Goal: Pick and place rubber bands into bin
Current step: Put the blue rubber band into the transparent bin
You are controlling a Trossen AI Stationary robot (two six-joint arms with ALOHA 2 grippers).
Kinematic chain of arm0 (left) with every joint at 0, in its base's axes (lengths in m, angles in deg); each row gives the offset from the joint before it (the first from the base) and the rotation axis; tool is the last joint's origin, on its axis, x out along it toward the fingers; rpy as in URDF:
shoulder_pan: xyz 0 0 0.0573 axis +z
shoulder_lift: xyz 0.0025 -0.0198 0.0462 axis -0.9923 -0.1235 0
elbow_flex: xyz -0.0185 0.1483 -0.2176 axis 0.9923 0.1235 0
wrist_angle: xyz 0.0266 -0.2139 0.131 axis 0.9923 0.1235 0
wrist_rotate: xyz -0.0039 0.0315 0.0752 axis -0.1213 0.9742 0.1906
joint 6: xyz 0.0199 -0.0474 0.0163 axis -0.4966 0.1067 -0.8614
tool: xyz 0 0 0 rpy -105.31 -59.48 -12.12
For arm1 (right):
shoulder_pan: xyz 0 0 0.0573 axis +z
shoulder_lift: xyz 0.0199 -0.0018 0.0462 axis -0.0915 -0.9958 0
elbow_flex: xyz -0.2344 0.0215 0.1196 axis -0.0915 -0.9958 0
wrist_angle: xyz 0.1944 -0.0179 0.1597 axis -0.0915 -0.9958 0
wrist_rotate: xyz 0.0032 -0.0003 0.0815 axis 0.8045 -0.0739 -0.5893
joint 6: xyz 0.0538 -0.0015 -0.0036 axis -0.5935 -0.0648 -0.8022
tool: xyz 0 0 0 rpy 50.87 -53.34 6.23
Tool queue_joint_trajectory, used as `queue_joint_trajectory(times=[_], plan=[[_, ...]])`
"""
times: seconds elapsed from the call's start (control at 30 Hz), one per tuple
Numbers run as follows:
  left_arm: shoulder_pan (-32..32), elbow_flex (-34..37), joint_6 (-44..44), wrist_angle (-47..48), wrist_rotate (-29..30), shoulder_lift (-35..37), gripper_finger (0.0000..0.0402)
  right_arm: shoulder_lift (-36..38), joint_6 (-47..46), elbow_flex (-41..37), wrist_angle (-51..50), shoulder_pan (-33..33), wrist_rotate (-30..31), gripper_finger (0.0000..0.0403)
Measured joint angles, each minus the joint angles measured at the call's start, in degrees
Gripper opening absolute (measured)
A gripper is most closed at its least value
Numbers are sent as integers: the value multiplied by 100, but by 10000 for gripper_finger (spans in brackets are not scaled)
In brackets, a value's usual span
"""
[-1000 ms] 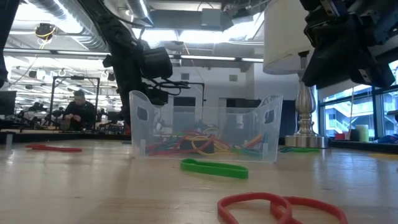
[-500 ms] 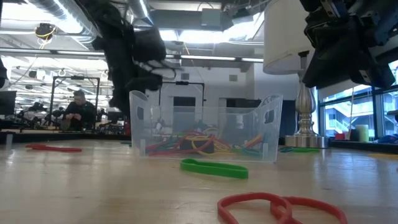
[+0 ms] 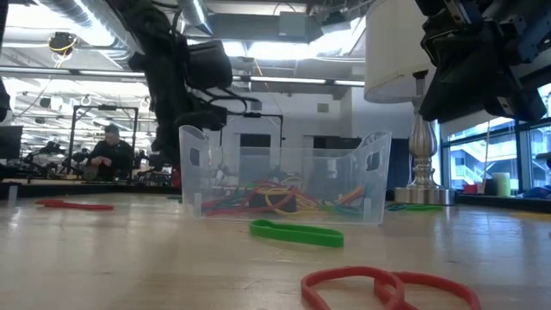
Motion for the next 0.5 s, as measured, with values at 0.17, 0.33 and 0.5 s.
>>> queue_joint_trajectory(times=[0.17,0.33,0.5], plan=[[-78,0,0,-70,117,-278,69,0,-7,0,15,0,0,30],[-77,-23,-3,-92,207,-550,83,0,-11,0,37,0,0,30],[-88,-37,-313,-49,255,-704,61,0,-15,0,41,1,0,30]])
